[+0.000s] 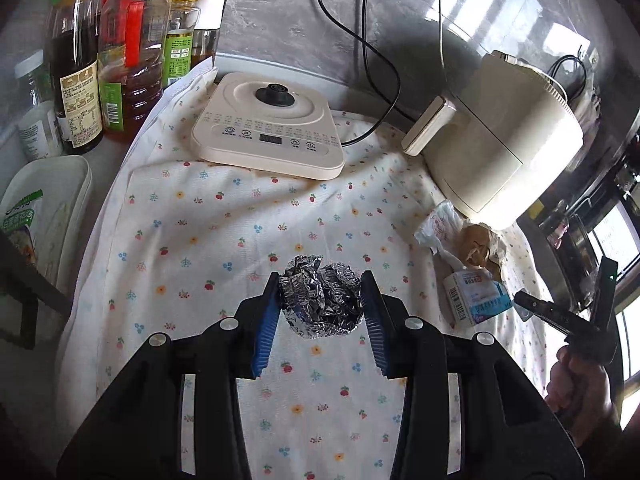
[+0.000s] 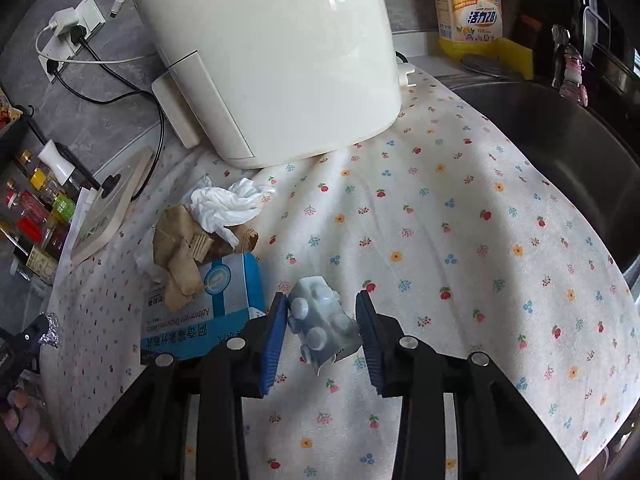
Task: Collect trash
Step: 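Carry the foil ball and blister pack over the bin and open both tools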
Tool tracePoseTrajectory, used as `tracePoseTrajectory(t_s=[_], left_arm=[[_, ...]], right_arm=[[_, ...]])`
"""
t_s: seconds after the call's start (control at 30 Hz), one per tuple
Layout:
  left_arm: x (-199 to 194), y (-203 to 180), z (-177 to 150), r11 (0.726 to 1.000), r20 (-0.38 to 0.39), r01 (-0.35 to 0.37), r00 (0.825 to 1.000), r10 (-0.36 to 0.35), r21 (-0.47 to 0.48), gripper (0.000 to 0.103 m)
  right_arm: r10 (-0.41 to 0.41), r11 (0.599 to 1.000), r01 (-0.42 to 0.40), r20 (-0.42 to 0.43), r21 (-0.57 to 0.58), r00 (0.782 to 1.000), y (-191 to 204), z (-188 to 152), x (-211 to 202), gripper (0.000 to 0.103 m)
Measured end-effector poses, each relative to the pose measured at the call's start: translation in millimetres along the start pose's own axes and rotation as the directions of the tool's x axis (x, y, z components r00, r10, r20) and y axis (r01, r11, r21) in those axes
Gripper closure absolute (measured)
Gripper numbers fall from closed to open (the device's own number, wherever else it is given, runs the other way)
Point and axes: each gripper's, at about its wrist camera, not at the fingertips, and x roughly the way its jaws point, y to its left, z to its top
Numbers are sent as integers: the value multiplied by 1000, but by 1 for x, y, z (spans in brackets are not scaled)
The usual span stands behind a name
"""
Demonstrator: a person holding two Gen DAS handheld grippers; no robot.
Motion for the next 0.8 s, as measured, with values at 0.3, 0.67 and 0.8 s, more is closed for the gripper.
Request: tracePoseTrajectory(t_s=[0.3, 0.67, 0.8], left_arm=[[-9, -75, -37, 993, -28, 79, 997, -77, 86, 63], [7, -204, -88, 924, -154, 276, 958, -242, 266, 63], [11, -249, -107, 880, -210, 350, 933, -294, 322, 63]], right_arm=[[0, 1000, -1, 54, 22, 999, -56, -35, -80, 68], [-149, 967, 115, 138, 227, 979, -171, -100, -186, 67], [-208, 935, 151, 149, 322, 967, -209, -128, -218, 67]])
